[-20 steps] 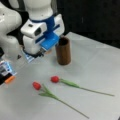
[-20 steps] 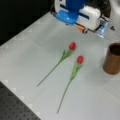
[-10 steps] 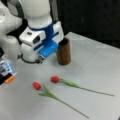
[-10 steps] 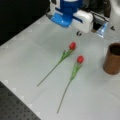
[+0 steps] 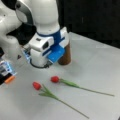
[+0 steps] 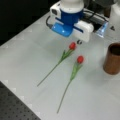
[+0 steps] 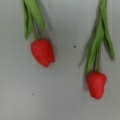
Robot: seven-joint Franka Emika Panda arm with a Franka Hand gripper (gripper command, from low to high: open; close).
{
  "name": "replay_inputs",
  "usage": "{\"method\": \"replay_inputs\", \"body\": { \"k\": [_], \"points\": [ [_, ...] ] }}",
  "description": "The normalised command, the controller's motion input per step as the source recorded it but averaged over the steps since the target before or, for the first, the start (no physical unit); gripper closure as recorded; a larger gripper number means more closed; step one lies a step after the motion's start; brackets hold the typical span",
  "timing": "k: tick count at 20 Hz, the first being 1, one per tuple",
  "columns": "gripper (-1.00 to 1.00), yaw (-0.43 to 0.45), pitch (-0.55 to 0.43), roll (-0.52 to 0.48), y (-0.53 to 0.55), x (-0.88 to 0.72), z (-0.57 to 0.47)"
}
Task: Flower insertion into a vase
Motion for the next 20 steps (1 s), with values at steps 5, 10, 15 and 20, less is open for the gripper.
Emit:
{"method": "replay_inputs", "body": {
  "k": [5, 10, 15, 20],
  "points": [
    [-1.00, 0.038, -0.006, 0.032, 0.11, 0.13, -0.23],
    [-1.00, 0.033, 0.101, 0.025, 0.13, 0.17, -0.21],
    [-1.00, -0.062, 0.070, 0.006, 0.24, 0.35, -0.23],
    [-1.00, -0.032, 0.076, 0.011, 0.22, 0.37, -0.10]
  ]
}}
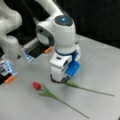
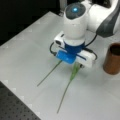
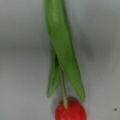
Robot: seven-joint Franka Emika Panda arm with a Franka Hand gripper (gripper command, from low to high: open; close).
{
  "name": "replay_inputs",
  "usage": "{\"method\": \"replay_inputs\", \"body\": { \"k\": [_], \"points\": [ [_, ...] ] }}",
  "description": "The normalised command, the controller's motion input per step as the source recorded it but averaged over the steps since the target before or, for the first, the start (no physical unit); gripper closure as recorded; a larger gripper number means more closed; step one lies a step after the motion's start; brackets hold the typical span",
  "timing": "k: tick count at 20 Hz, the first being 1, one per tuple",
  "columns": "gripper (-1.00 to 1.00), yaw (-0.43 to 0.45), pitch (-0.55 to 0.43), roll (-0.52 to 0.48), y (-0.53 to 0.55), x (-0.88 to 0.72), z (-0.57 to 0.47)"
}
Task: Flower insertion into a vase
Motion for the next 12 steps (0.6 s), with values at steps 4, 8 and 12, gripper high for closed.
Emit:
{"method": "replay_inputs", "body": {
  "k": [4, 8, 12],
  "points": [
    [-1.00, -0.041, 0.088, -0.002, 0.08, 0.27, 0.05],
    [-1.00, -0.043, 0.079, -0.007, 0.03, 0.19, 0.06],
    [-1.00, -0.062, 0.096, -0.036, 0.03, 0.20, -0.07]
  ]
}}
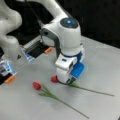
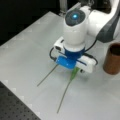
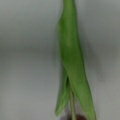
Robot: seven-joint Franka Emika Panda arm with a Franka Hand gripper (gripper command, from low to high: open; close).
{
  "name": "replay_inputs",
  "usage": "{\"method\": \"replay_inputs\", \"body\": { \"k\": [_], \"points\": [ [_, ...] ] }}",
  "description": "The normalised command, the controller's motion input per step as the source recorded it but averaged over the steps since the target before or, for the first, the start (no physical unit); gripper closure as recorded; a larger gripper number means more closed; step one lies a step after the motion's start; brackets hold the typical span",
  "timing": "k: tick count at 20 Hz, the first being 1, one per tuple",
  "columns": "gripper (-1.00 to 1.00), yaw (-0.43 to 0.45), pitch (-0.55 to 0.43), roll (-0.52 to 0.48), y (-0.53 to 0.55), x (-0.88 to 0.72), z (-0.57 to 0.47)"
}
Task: Flower insertion into a vase
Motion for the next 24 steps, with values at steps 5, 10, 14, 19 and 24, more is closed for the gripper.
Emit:
{"method": "replay_inputs", "body": {
  "k": [5, 10, 14, 19, 24],
  "points": [
    [-1.00, -0.095, 0.129, -0.034, 0.06, 0.28, -0.18],
    [-1.00, -0.076, 0.102, -0.042, 0.04, 0.34, -0.09],
    [-1.00, -0.073, 0.084, -0.073, 0.03, 0.31, -0.03],
    [-1.00, -0.069, 0.098, -0.089, 0.03, 0.28, -0.06],
    [-1.00, -0.058, 0.082, -0.095, 0.00, 0.30, -0.10]
  ]
}}
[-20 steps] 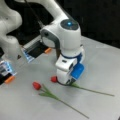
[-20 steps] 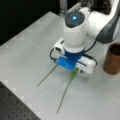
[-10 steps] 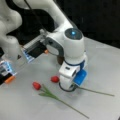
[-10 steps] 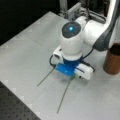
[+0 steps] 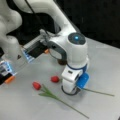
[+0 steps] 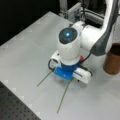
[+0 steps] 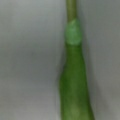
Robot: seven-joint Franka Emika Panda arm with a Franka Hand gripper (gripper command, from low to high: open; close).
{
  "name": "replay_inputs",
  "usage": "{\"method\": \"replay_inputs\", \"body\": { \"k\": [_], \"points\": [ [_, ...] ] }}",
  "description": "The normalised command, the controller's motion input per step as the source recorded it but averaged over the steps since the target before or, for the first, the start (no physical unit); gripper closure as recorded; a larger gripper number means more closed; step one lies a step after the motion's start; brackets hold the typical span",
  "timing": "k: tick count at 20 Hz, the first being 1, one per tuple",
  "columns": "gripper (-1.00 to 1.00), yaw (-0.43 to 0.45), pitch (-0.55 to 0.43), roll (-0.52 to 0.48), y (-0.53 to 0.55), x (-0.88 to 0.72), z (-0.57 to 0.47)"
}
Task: Flower insertion into a vase
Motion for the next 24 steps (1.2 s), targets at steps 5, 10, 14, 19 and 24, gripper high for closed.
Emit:
{"method": "replay_inputs", "body": {
  "k": [5, 10, 14, 19, 24],
  "points": [
    [-1.00, -0.055, 0.085, -0.103, -0.01, 0.22, -0.05],
    [-1.00, -0.059, 0.115, -0.115, 0.02, 0.14, 0.02],
    [-1.00, -0.071, 0.115, -0.112, 0.02, 0.14, 0.03],
    [-1.00, -0.102, 0.122, -0.135, 0.01, 0.17, -0.03],
    [-1.00, -0.067, 0.125, -0.152, -0.01, 0.21, -0.05]
  ]
}}
